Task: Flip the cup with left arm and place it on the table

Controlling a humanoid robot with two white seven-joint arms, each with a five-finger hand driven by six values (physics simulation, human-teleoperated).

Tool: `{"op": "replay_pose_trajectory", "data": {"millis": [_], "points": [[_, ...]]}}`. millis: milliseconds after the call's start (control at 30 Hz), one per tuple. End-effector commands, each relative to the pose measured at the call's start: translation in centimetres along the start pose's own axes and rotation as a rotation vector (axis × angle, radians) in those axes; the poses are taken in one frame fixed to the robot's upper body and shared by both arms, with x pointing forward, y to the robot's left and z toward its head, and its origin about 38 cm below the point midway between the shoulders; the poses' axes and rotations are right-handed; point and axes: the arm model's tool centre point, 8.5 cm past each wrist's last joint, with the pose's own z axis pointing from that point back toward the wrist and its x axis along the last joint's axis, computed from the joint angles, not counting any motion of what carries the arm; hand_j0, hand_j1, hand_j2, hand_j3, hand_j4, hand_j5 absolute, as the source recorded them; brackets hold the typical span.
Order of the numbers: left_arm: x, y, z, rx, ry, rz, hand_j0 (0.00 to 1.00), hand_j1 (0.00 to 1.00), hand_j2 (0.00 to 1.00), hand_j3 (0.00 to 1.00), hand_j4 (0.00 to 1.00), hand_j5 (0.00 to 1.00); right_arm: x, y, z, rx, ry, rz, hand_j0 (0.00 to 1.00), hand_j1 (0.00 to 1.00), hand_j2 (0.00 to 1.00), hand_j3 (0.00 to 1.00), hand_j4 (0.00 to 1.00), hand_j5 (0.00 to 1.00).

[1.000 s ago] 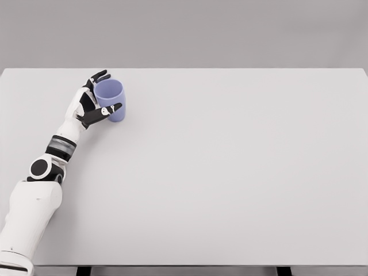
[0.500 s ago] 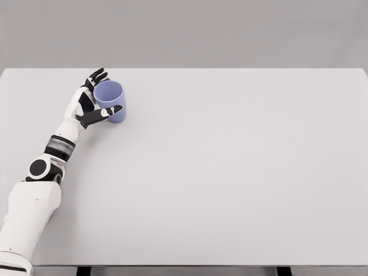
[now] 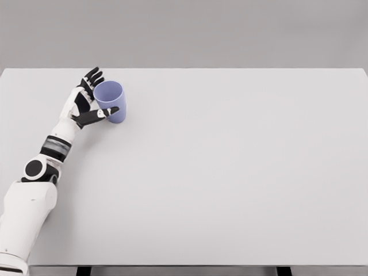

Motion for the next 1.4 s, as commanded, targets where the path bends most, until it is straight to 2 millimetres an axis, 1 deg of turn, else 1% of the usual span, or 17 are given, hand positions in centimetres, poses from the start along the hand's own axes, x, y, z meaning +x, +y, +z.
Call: {"op": "replay_pose_trajectory", "data": {"millis": [0, 133, 300, 500, 567, 700, 767, 800, 833, 900, 933, 1000, 1033, 1067, 1133, 1267, 1367], "points": [[0.3, 0.7, 0.2, 0.007, -0.001, -0.008, 0.99, 0.99, 0.99, 0.99, 0.99, 0.99, 0.0, 0.0, 0.0, 0.000, 0.000, 0.000, 1.00, 1.00, 1.00, 1.00, 1.00, 1.00], [0.4, 1.0, 0.3, 0.010, -0.005, -0.012, 0.99, 0.99, 0.99, 0.99, 0.99, 0.99, 0.0, 0.0, 0.0, 0.000, -0.001, 0.000, 1.00, 1.00, 1.00, 1.00, 1.00, 1.00], [1.6, 2.5, 0.5, 0.011, -0.014, -0.047, 0.99, 0.99, 0.99, 0.99, 0.99, 0.99, 0.0, 0.0, 0.0, 0.000, 0.000, 0.001, 1.00, 1.00, 1.00, 1.00, 1.00, 1.00], [1.9, 2.4, 0.4, 0.007, -0.021, -0.049, 0.99, 0.99, 0.99, 0.99, 0.99, 0.99, 0.0, 0.0, 0.0, 0.000, 0.000, -0.001, 1.00, 1.00, 1.00, 1.00, 1.00, 1.00], [1.7, 2.4, 0.9, 0.006, -0.019, -0.051, 0.99, 0.99, 0.99, 0.99, 0.99, 0.99, 0.0, 0.0, 0.0, 0.000, 0.000, -0.001, 1.00, 1.00, 1.00, 1.00, 1.00, 1.00], [2.6, 2.9, 1.2, -0.001, -0.037, -0.069, 0.99, 0.99, 0.99, 0.99, 0.99, 0.99, 0.0, 0.0, 0.0, 0.000, 0.000, -0.001, 1.00, 1.00, 1.00, 1.00, 1.00, 1.00], [2.7, 2.7, 1.6, -0.006, -0.043, -0.069, 0.99, 0.99, 0.99, 0.99, 0.99, 0.99, 0.0, 0.0, 0.0, 0.000, 0.000, 0.001, 1.00, 1.00, 1.00, 1.00, 1.00, 1.00], [3.2, 3.4, 1.8, -0.006, -0.047, -0.084, 0.99, 0.99, 0.99, 0.99, 0.99, 0.99, 0.0, 0.0, 0.0, 0.000, 0.000, -0.001, 1.00, 1.00, 1.00, 1.00, 1.00, 1.00], [3.2, 3.7, 2.4, -0.004, -0.044, -0.081, 0.99, 0.99, 0.99, 0.99, 0.99, 0.99, 0.0, 0.0, 0.0, 0.000, 0.000, -0.001, 1.00, 1.00, 1.00, 1.00, 1.00, 1.00], [3.8, 4.1, 2.7, -0.008, -0.052, -0.094, 0.99, 0.99, 0.99, 0.99, 0.99, 0.99, 0.0, 0.0, 0.0, 0.000, 0.000, -0.001, 1.00, 1.00, 1.00, 1.00, 1.00, 1.00], [3.6, 4.1, 3.0, -0.008, -0.047, -0.095, 0.99, 0.99, 0.99, 0.99, 0.99, 0.99, 0.0, 0.0, 0.0, 0.000, 0.000, -0.001, 1.00, 1.00, 1.00, 1.00, 1.00, 1.00], [4.8, 5.1, 3.7, -0.022, -0.054, -0.137, 0.99, 0.99, 0.99, 0.99, 0.99, 0.99, 0.0, 0.0, 0.0, 0.000, 0.000, 0.001, 1.00, 1.00, 1.00, 1.00, 1.00, 1.00], [6.0, 6.6, 4.6, -0.039, -0.045, -0.196, 0.99, 0.99, 0.99, 0.99, 0.99, 0.99, 0.0, 0.0, 0.0, 0.000, 0.000, -0.001, 1.00, 1.00, 1.00, 1.00, 1.00, 1.00], [6.9, 7.4, 5.0, -0.057, -0.039, -0.238, 1.00, 1.00, 1.00, 1.00, 1.00, 1.00, 0.0, 0.0, 0.0, 0.000, 0.000, -0.001, 1.00, 1.00, 1.00, 1.00, 1.00, 1.00], [7.5, 8.6, 6.1, -0.098, 0.007, -0.311, 1.00, 1.00, 1.00, 1.00, 1.00, 1.00, 0.0, 0.0, 0.0, 0.000, 0.000, 0.000, 1.00, 1.00, 1.00, 1.00, 1.00, 1.00], [9.5, 8.4, 6.2, -0.187, 0.014, -0.394, 1.00, 1.00, 1.00, 1.00, 1.00, 1.00, 0.0, 0.0, 0.0, 0.000, 0.000, 0.001, 1.00, 1.00, 1.00, 1.00, 1.00, 1.00], [10.4, 9.2, 6.7, -0.200, 0.028, -0.434, 1.00, 1.00, 1.00, 1.00, 1.00, 1.00, 0.0, 0.0, 0.0, 0.000, 0.000, -0.001, 1.00, 1.00, 1.00, 1.00, 1.00, 1.00]]}}
